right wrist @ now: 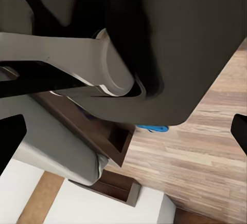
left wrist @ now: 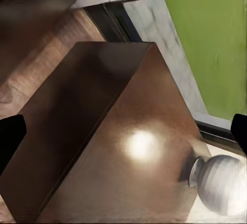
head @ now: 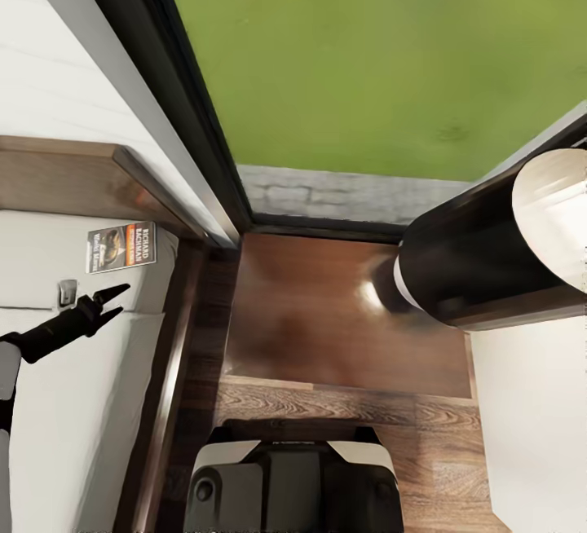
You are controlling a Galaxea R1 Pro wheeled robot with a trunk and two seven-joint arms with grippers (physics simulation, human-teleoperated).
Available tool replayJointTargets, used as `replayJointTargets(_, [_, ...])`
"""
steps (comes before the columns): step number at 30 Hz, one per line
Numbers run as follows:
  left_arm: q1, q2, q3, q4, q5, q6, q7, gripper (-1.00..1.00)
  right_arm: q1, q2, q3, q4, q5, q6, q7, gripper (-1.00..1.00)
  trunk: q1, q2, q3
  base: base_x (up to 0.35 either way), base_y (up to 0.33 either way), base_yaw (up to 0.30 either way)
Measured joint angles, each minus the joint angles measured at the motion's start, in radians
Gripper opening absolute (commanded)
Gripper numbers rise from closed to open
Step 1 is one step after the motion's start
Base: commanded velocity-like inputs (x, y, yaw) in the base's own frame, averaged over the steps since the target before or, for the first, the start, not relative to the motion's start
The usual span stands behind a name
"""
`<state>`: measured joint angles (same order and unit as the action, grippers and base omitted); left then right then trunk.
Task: In the bedroom, move the book from the bed onto either nightstand, and place the two sandals side by side next to the bed.
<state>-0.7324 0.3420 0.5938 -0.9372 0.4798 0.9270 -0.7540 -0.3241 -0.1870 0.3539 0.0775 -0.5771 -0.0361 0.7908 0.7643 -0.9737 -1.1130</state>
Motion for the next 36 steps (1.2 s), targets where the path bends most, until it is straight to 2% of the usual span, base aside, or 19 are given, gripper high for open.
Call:
replayJointTargets(3, [0.036, 0.001, -0.037, 0.0, -0.003, -0.002, -0.074, 1.0, 0.0, 0.001, 0.0, 0.0, 0.0, 0.0, 0.0, 1.0, -0.012, 0.021, 0.009, 0.0, 0.0, 0.0])
replayJointTargets(7, [0.09, 0.0, -0.063, -0.002, -0.005, -0.011, -0.16, 1.0, 0.0, 0.002, 0.0, 0.0, 0.001, 0.0, 0.0, 1.0, -0.027, 0.049, 0.022, 0.0, 0.0, 0.0])
replayJointTargets(14, [0.154, -0.002, -0.142, 0.0, -0.007, -0.077, -0.303, 1.0, 0.0, 0.008, 0.001, -0.001, 0.001, 0.0, -0.001, 1.0, -0.054, 0.098, 0.044, 0.0, 0.0, 0.0])
replayJointTargets(17, [0.179, -0.014, -0.161, 0.001, -0.008, -0.108, -0.357, 1.0, 0.0, 0.009, 0.0, -0.001, 0.001, 0.0, -0.002, 1.0, -0.065, 0.119, 0.053, 0.0, 0.0, 0.0])
replayJointTargets(23, [0.224, -0.053, -0.167, 0.002, -0.008, -0.194, -0.425, 1.0, 0.0, 0.011, -0.003, -0.006, 0.0, 0.0, -0.002, 1.0, -0.088, 0.161, 0.072, 0.0, 0.0, 0.0])
replayJointTargets(26, [0.252, -0.083, -0.168, 0.003, -0.008, -0.23, -0.445, 1.0, 0.0, 0.009, -0.008, -0.029, -0.001, 0.0, -0.001, 1.0, -0.1, 0.182, 0.082, 0.0, 0.0, 0.0])
replayJointTargets(31, [0.263, -0.099, -0.169, 0.008, -0.01, -0.254, -0.45, 1.0, -0.001, 0.006, -0.008, -0.093, -0.003, 0.001, 0.002, 1.0, -0.119, 0.217, 0.097, 0.0, 0.0, 0.0])
replayJointTargets(36, [0.274, -0.108, -0.169, 0.059, -0.042, -0.304, -0.452, 1.0, -0.001, 0.003, -0.002, -0.105, -0.001, 0.0, 0.002, 1.0, -0.138, 0.252, 0.113, 0.0, 0.0, 0.0])
